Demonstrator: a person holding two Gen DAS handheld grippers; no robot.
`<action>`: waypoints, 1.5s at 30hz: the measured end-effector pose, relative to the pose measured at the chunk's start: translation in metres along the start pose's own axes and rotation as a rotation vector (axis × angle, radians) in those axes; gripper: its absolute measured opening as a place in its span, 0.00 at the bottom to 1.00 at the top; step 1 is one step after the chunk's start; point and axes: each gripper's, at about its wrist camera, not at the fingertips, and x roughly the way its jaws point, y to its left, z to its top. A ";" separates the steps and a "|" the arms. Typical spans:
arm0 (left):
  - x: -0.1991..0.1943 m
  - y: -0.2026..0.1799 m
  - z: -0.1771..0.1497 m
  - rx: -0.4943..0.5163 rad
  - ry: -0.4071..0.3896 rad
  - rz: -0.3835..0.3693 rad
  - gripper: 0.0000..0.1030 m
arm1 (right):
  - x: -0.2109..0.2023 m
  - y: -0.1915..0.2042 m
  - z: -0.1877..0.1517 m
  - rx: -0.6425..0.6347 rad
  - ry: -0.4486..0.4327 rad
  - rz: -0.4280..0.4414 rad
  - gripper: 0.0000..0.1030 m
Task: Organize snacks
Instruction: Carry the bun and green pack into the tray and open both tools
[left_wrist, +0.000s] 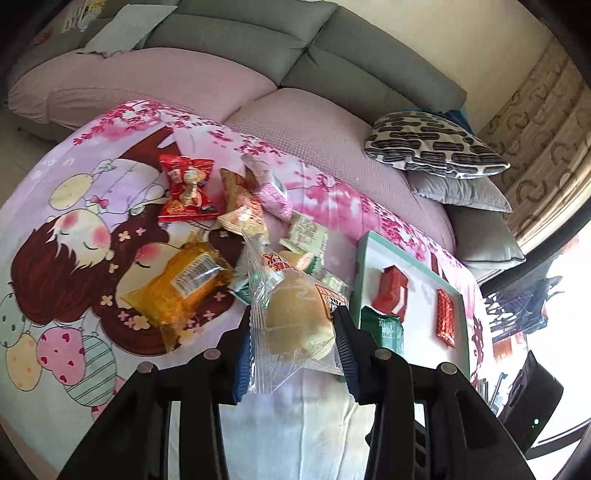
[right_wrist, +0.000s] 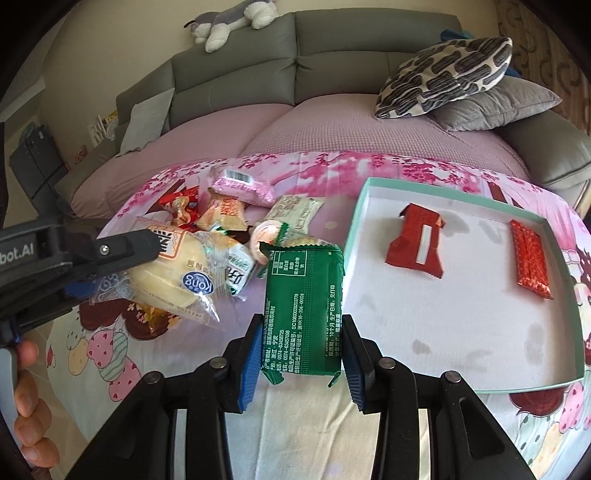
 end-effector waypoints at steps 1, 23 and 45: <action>0.002 -0.008 0.000 0.016 0.004 -0.019 0.41 | -0.002 -0.008 0.001 0.019 -0.003 -0.014 0.41; 0.059 -0.133 -0.025 0.322 0.105 -0.213 0.41 | -0.056 -0.184 -0.006 0.412 -0.092 -0.327 0.41; 0.128 -0.119 -0.038 0.282 0.249 -0.190 0.51 | 0.006 -0.189 -0.015 0.380 0.085 -0.312 0.41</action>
